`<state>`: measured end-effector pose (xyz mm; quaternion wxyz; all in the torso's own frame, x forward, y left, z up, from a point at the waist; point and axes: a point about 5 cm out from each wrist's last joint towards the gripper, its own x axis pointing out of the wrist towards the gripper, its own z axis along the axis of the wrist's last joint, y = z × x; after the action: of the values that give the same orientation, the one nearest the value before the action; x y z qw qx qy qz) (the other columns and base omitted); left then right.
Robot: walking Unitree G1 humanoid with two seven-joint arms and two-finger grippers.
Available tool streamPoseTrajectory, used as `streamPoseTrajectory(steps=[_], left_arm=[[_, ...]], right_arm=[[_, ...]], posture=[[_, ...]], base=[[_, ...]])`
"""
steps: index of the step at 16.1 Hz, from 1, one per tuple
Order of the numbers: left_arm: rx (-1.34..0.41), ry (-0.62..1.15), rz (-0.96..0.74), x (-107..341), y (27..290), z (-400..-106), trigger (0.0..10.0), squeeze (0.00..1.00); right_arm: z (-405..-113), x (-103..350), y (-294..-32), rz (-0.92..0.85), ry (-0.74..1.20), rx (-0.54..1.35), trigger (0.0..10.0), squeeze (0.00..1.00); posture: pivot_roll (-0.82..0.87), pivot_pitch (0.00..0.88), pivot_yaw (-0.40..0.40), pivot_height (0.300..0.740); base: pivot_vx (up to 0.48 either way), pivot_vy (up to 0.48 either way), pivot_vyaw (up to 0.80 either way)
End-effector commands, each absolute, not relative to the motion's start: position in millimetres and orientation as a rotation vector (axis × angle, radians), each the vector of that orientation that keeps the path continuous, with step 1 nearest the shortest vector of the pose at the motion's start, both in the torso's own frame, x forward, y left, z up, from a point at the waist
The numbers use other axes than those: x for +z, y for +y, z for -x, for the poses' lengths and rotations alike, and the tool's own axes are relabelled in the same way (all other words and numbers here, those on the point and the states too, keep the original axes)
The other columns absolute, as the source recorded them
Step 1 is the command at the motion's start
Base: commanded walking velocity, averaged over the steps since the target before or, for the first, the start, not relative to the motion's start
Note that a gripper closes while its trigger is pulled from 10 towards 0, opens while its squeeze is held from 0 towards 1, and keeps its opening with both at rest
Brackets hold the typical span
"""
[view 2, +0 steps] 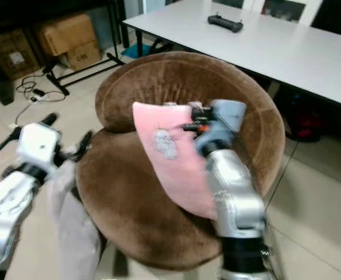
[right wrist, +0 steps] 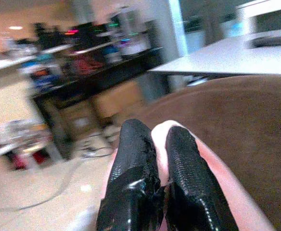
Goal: Move the pillow to the sofa from floor
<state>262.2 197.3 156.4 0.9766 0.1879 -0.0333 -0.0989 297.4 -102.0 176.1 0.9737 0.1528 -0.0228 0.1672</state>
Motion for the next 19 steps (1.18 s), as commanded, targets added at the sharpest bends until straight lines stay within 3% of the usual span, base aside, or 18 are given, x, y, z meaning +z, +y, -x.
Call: streamPoseTrajectory(steps=[1, 12, 19], left_arm=[[-0.221, -0.084, -0.384, 159.7, 192.0, -263.0, 10.0, 0.00], [-0.221, -0.079, -0.387, 158.9, 193.2, -259.4, 10.0, 0.00], [-0.367, 0.052, -0.428, 144.1, 203.5, -246.5, 10.0, 0.00]], right_arm=[[-296.7, 197.7, -104.0, -0.306, -0.132, 0.372, 10.0, 0.00], [-304.9, 206.8, -97.5, -0.315, -0.134, 0.419, 10.0, 0.00], [-325.9, 196.9, -80.4, -0.329, 0.037, 0.413, 10.0, 0.00]], posture=[[0.03, 0.000, 0.027, 0.740], [0.04, 0.000, 0.018, 0.740], [0.06, 0.000, 0.006, 0.740]], base=[[0.281, 0.000, 0.00], [0.277, 0.000, 0.00], [0.000, 0.000, 0.00]])
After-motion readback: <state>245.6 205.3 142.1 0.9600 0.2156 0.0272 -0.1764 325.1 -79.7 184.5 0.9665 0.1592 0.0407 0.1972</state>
